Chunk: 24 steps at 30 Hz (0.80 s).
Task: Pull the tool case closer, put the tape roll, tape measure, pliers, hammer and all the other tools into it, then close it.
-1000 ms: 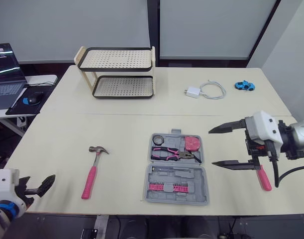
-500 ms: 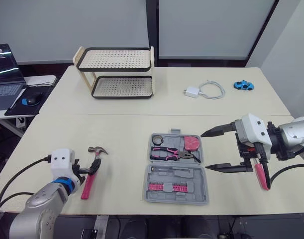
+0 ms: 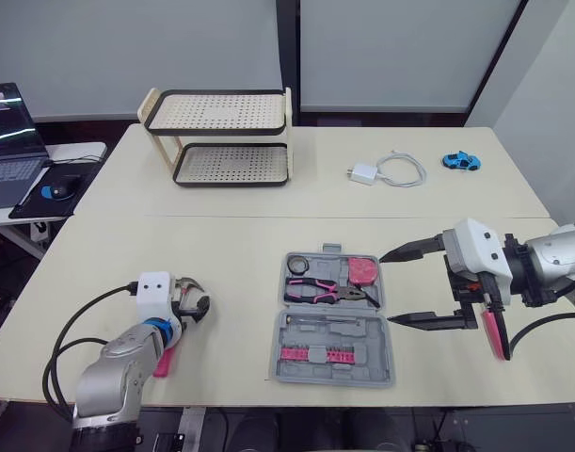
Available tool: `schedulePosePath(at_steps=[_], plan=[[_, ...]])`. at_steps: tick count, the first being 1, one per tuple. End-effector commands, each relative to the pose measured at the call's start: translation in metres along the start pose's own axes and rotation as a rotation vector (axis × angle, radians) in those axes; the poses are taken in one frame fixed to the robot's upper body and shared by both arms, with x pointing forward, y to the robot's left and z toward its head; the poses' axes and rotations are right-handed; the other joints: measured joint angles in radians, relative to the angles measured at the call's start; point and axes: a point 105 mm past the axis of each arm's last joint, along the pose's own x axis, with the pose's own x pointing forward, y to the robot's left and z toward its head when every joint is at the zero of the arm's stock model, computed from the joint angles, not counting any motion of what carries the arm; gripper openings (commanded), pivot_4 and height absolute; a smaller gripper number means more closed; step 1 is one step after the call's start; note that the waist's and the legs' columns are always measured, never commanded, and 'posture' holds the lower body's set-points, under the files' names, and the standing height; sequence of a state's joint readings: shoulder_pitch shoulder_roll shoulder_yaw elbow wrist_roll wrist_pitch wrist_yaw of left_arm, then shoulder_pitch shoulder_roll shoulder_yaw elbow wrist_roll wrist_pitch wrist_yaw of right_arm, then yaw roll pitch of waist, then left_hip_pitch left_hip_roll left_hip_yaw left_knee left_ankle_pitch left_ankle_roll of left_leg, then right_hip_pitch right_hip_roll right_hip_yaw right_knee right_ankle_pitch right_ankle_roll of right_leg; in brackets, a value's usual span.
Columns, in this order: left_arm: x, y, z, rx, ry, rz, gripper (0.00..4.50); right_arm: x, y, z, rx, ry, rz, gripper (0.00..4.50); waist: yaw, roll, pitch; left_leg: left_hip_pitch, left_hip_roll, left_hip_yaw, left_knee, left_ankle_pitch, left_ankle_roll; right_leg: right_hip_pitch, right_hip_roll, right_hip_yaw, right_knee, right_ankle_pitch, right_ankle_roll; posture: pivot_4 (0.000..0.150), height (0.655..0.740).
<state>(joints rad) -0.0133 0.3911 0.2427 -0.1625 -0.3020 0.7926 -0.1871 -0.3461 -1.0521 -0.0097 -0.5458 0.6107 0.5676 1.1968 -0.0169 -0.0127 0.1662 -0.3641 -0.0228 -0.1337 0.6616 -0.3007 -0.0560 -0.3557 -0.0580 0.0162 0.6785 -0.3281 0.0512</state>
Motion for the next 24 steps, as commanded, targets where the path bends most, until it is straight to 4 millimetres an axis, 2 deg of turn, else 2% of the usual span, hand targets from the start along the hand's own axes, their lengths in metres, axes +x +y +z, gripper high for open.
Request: schedulePosePath(at_steps=[1, 11, 12, 17, 22, 24], plan=[[0.002, 0.001, 0.002, 0.015, -0.007, 0.0, 3.34, -0.005, 0.0, 0.008, -0.042, 0.005, -0.02, 4.5, 0.0, 0.0, 0.0, 0.0, 0.0, 0.0, 0.0, 0.0, 0.0, 0.0, 0.0, 0.0, 0.0, 0.0, 0.0, 0.15, 0.74], [0.005, -0.003, -0.01, 0.002, 0.031, -0.026, 0.21, -0.009, -0.001, 0.009, -0.045, 0.02, -0.044, 4.5, 0.014, 0.0, 0.0, 0.0, -0.001, 0.0, 0.0, 0.0, 0.0, 0.0, -0.001, 0.0, 0.0, 0.0, 0.0, 0.15, 0.74], [0.005, -0.003, -0.01, 0.006, 0.028, -0.028, 0.05, -0.009, -0.001, 0.009, -0.044, 0.021, -0.047, 4.5, 0.014, 0.0, 0.0, 0.0, -0.001, 0.0, 0.0, 0.0, 0.0, 0.0, -0.001, 0.0, 0.0, 0.0, 0.0, 0.15, 0.74], [0.003, -0.001, -0.002, 0.048, -0.017, -0.048, 0.05, -0.011, -0.001, 0.008, -0.042, 0.024, -0.061, 4.5, 0.014, 0.0, 0.0, 0.0, -0.001, 0.0, 0.0, 0.0, 0.0, 0.0, -0.001, 0.0, 0.0, 0.0, 0.0, 0.15, 0.74], [-0.012, -0.005, 0.027, 0.162, -0.156, -0.132, 0.05, -0.014, -0.002, 0.007, -0.033, 0.025, -0.098, 4.5, 0.014, 0.0, 0.001, -0.001, 0.0, 0.0, 0.0, 0.0, 0.0, -0.001, -0.001, 0.0, -0.001, 0.0, 0.0, 0.15, 0.74], [-0.022, -0.013, 0.042, 0.285, -0.221, -0.222, 0.05, -0.017, -0.001, 0.006, -0.024, 0.029, -0.119, 4.5, 0.014, -0.001, 0.002, -0.002, 0.0, 0.001, 0.0, 0.0, 0.0, -0.002, -0.001, 0.0, -0.001, 0.0, 0.0, 0.15, 0.74]])
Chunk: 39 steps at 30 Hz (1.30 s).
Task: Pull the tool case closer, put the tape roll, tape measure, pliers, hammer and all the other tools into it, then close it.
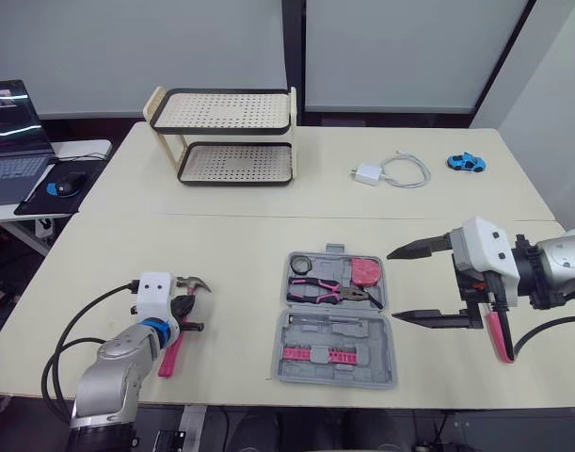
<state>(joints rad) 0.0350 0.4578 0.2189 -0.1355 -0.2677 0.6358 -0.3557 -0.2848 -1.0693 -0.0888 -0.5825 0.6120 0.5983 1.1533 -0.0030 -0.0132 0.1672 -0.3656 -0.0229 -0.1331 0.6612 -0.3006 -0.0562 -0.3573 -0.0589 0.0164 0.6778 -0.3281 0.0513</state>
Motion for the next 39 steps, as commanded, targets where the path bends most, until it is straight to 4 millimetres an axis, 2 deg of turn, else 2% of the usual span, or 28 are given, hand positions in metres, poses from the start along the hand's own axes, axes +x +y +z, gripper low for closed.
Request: schedulePosePath(at_steps=[1, 5, 8, 12, 16, 21, 30, 39], plan=[[-0.016, -0.015, 0.048, 0.218, -0.176, -0.15, 0.05, -0.009, -0.001, 0.007, -0.032, 0.005, -0.052, 4.5, 0.001, -0.001, 0.001, 0.0, 0.0, 0.0, 0.0, 0.0, 0.0, 0.0, 0.0, 0.0, 0.0, 0.0, 0.0, 0.15, 0.74], [-0.032, -0.046, 0.074, 0.382, -0.25, -0.422, 0.05, -0.018, 0.002, 0.001, -0.001, 0.038, -0.091, 4.5, 0.006, 0.0, 0.002, -0.001, 0.0, 0.0, 0.0, 0.0, 0.0, 0.0, -0.001, 0.0, -0.001, 0.0, 0.0, 0.15, 0.74], [-0.044, -0.076, 0.083, 0.542, -0.245, -0.675, 0.05, -0.028, 0.008, -0.008, 0.036, 0.088, -0.108, 4.5, 0.009, 0.001, 0.003, -0.002, -0.001, 0.0, 0.0, 0.0, 0.0, 0.0, -0.001, -0.001, -0.003, 0.0, 0.0, 0.15, 0.74], [-0.045, -0.105, 0.088, 0.684, -0.218, -0.889, 0.05, -0.036, 0.018, -0.016, 0.075, 0.141, -0.115, 4.5, 0.004, 0.003, 0.004, -0.002, -0.001, 0.001, -0.001, 0.0, 0.0, 0.0, 0.0, -0.001, -0.003, 0.0, 0.0, 0.15, 0.74], [-0.041, -0.139, 0.081, 0.773, -0.174, -1.054, 0.05, -0.039, 0.025, -0.02, 0.101, 0.169, -0.122, 4.5, -0.003, 0.004, 0.005, -0.002, -0.001, 0.003, -0.001, 0.0, 0.001, 0.001, 0.002, -0.001, -0.003, 0.0, 0.0, 0.15, 0.74], [-0.028, -0.18, 0.076, 0.853, -0.148, -1.133, 0.05, -0.042, 0.032, -0.028, 0.129, 0.217, -0.12, 4.5, -0.004, 0.001, 0.007, -0.001, -0.002, 0.005, 0.0, 0.0, 0.001, 0.001, 0.004, -0.001, -0.001, 0.0, 0.0, 0.15, 0.74], [-0.03, -0.25, 0.061, 0.962, -0.136, -1.237, 0.05, -0.041, 0.033, -0.038, 0.14, 0.265, -0.13, 4.5, -0.001, -0.003, 0.01, -0.001, -0.002, 0.005, 0.001, 0.0, 0.001, 0.002, 0.004, -0.001, -0.001, 0.0, 0.0, 0.15, 0.74], [-0.022, -0.278, 0.041, 1.007, -0.063, -1.228, 0.05, -0.04, 0.035, -0.042, 0.145, 0.285, -0.126, 4.5, 0.0, -0.004, 0.01, 0.0, -0.002, 0.005, 0.001, 0.0, 0.001, 0.002, 0.005, -0.001, 0.0, 0.0, 0.0, 0.15, 0.74]])
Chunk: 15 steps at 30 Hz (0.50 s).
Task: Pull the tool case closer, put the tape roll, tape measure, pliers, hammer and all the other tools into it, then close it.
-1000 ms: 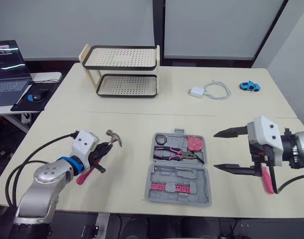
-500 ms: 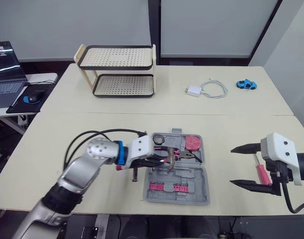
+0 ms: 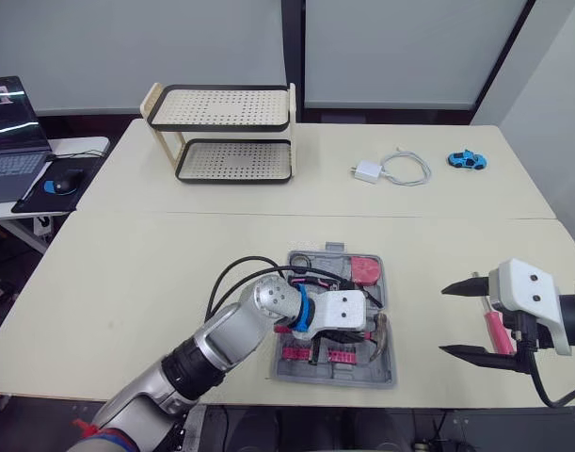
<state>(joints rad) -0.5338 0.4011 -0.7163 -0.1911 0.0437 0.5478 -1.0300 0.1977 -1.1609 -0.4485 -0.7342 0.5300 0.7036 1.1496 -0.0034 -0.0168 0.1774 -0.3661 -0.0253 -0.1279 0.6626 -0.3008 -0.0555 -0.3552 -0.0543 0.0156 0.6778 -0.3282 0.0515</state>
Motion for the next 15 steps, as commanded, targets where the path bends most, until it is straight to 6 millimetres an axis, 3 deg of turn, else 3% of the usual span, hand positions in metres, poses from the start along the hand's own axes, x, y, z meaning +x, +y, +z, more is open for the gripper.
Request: schedulePosePath(at_steps=[1, 15], plan=[[0.007, 0.002, 0.009, 0.029, 0.003, 0.018, 0.05, -0.002, 0.001, 0.004, -0.03, 0.004, -0.009, 4.5, 0.0, 0.0, 0.0, 0.0, 0.0, 0.0, 0.0, 0.0, 0.0, 0.0, 0.0, 0.0, 0.0, 0.0, 0.0, 0.15, 0.74], [0.021, 0.002, -0.003, 0.009, 0.059, 0.026, 0.05, -0.002, 0.002, 0.004, -0.023, 0.007, -0.013, 4.5, 0.002, 0.0, 0.0, 0.001, 0.0, -0.001, 0.0, 0.0, 0.0, 0.001, 0.0, -0.001, 0.0, 0.0, 0.0, 0.15, 0.74]])
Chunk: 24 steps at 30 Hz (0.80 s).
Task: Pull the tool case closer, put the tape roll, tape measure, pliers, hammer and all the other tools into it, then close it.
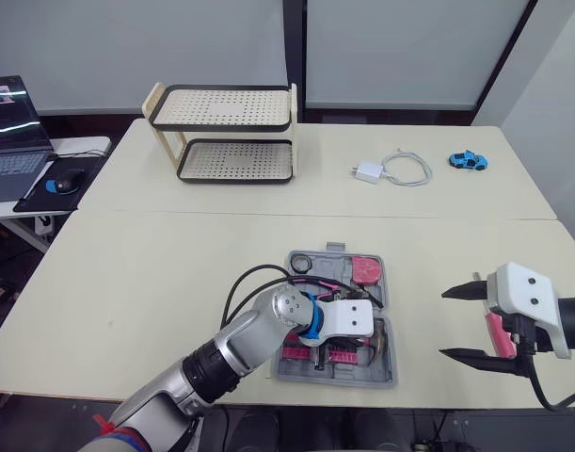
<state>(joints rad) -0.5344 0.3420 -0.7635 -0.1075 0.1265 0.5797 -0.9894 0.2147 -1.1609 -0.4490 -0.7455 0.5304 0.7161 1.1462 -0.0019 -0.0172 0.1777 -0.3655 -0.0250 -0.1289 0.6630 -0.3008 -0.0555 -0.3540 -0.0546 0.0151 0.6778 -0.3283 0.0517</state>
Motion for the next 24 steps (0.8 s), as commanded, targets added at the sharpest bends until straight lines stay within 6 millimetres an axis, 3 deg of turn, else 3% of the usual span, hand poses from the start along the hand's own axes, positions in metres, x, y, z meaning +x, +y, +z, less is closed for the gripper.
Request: schedulePosePath(at_steps=[1, 17, 24], plan=[[0.002, 0.001, 0.011, 0.043, -0.022, 0.006, 0.05, -0.004, -0.001, 0.007, -0.037, -0.003, -0.023, 4.5, 0.0, 0.0, 0.0, 0.0, 0.0, 0.0, 0.0, 0.0, 0.0, 0.0, 0.0, 0.0, 0.0, 0.0, 0.0, 0.15, 0.74], [0.007, -0.001, 0.013, 0.038, -0.008, 0.006, 0.05, -0.003, 0.0, 0.006, -0.038, -0.006, -0.023, 4.5, 0.0, 0.0, 0.0, 0.0, 0.0, 0.0, 0.0, 0.0, 0.0, 0.0, 0.0, 0.0, 0.0, 0.0, 0.0, 0.15, 0.74], [-0.005, 0.001, 0.028, 0.003, -0.054, 0.005, 2.31, -0.003, 0.0, 0.007, -0.04, -0.008, -0.028, 4.5, 0.0, 0.0, 0.0, 0.0, 0.0, 0.0, 0.0, 0.0, 0.0, 0.001, 0.0, 0.0, 0.0, 0.0, 0.0, 0.15, 0.74]])
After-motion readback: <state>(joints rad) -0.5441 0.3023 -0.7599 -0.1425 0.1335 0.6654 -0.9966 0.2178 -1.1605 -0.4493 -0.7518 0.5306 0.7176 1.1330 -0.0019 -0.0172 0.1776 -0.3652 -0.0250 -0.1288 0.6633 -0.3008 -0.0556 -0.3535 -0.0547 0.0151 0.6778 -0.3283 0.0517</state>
